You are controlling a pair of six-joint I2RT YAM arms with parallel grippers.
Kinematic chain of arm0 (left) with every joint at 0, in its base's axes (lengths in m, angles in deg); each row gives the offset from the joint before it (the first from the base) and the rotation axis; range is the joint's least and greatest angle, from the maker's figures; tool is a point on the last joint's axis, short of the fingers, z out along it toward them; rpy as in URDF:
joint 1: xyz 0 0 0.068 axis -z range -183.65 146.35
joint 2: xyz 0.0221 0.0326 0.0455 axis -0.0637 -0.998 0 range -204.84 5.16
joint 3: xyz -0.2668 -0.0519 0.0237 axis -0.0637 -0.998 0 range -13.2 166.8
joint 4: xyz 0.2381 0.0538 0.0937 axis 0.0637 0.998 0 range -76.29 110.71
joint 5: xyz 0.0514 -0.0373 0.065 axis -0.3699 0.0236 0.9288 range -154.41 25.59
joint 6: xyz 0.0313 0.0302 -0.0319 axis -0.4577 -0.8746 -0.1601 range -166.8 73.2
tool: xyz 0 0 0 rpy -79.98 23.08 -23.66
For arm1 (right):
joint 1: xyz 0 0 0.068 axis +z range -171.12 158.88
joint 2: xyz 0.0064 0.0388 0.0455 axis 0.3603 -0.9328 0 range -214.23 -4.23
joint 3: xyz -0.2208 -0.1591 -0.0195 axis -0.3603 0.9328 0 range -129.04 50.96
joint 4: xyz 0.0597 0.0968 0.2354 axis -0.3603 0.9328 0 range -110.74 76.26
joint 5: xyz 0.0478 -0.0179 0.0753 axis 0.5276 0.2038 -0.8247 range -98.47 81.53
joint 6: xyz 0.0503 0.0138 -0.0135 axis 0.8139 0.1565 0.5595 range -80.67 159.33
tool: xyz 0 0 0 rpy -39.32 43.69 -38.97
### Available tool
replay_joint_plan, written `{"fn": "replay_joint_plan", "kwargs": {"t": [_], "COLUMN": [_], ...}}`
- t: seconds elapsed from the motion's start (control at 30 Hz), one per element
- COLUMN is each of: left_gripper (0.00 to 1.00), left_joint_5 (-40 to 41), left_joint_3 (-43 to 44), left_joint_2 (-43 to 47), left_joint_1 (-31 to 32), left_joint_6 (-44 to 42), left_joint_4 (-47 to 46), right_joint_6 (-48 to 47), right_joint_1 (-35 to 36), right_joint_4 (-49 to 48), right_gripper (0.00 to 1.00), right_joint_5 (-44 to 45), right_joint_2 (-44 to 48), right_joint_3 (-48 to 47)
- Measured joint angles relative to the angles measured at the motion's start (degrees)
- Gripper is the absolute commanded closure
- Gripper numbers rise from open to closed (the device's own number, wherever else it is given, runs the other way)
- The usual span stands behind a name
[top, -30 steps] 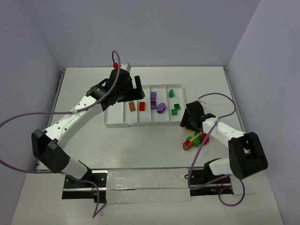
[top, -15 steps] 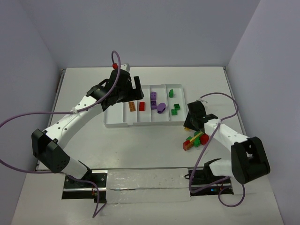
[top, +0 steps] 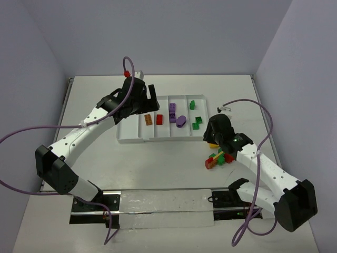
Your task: Sort the legos into containers by color
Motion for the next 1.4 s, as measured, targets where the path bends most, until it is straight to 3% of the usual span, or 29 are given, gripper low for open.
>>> {"fn": "replay_joint_plan", "kwargs": {"t": [0.27, 0.33, 0.43, 0.8, 0.93, 1.17, 1.4], "left_gripper": [0.09, 0.09, 0.09, 0.09, 0.09, 0.09, 0.1], "left_joint_5": [-0.1, -0.8, -3.1, -10.8, -12.3, -13.0, -12.9], "left_joint_3": [0.0, 0.0, -0.3, -1.2, -1.2, -1.2, -1.2], "left_joint_2": [0.0, 0.0, 0.0, -8.7, -10.2, -10.2, -10.2], "left_joint_1": [-0.1, -0.1, -0.1, 9.7, 10.4, 10.1, 10.1], "left_joint_6": [0.5, 0.5, 0.1, -3.0, -3.0, -3.0, -3.0], "left_joint_4": [1.0, 1.0, 0.7, -0.8, -0.9, -1.5, -1.5], "right_joint_6": [1.0, 1.4, 1.9, 7.3, 11.0, 11.2, 13.7], "right_joint_1": [0.1, -1.4, -3.3, -6.6, -6.8, -8.2, -14.1], "right_joint_4": [1.1, 1.2, 2.1, 11.4, 13.9, 11.0, 2.4], "right_gripper": [0.44, 0.31, 0.25, 0.23, 0.25, 0.26, 0.3], "right_joint_5": [3.1, 3.0, 3.0, 5.1, 5.5, 3.3, -3.4], "right_joint_2": [-3.1, -2.5, -0.8, 9.9, 11.3, 4.6, -0.9], "right_joint_3": [-0.1, 0.4, 1.3, 2.1, 2.6, 2.6, 5.5]}}
